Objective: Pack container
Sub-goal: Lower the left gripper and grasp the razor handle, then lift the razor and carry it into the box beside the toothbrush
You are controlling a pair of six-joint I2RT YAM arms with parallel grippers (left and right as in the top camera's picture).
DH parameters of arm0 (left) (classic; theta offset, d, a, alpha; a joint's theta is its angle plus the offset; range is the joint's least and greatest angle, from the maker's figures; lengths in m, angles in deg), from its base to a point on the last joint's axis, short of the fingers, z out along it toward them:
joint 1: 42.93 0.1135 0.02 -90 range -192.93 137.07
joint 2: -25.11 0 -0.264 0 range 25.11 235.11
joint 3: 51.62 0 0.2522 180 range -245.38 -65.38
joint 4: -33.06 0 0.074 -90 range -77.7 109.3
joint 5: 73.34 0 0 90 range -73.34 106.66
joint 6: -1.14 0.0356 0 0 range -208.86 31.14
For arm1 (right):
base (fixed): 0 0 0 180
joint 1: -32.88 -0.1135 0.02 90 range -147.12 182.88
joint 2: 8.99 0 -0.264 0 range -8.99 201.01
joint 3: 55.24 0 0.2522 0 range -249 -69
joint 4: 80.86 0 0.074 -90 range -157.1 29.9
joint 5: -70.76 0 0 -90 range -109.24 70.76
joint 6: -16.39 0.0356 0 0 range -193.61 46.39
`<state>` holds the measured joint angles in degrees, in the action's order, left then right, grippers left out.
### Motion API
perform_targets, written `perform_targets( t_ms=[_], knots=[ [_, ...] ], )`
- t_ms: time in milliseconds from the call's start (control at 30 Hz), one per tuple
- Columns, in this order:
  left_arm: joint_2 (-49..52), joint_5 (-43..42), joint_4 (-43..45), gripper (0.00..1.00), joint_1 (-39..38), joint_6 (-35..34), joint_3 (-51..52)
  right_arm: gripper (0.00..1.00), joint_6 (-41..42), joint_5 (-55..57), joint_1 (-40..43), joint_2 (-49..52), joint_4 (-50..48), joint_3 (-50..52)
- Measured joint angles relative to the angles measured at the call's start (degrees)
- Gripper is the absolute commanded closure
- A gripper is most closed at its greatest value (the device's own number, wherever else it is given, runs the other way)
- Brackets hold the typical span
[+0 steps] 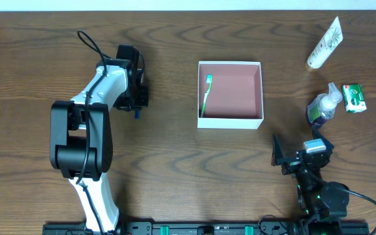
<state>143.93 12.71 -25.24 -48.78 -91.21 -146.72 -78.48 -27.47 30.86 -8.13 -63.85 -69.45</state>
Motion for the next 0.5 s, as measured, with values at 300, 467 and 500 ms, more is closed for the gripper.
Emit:
perform_targets(
  t_ms=[300,467,500],
  knots=[
    [-3.87,-0.22,-0.46,0.94,-0.52,-0.50,0.00,0.01,0.00,0.00,0.00,0.00,0.02,0.00],
    [-11.26,-3.13,-0.50,0.93,-3.06,-0.90,-0.35,0.01,0.02,0.00,0.00,-0.02,0.00,0.00],
    [-13.11,-3.58,-0.55,0.94,-4.04,-1.20,-0.72,0.01,0.00,0.00,0.00,-0.02,0.00,0.00]
  ],
)
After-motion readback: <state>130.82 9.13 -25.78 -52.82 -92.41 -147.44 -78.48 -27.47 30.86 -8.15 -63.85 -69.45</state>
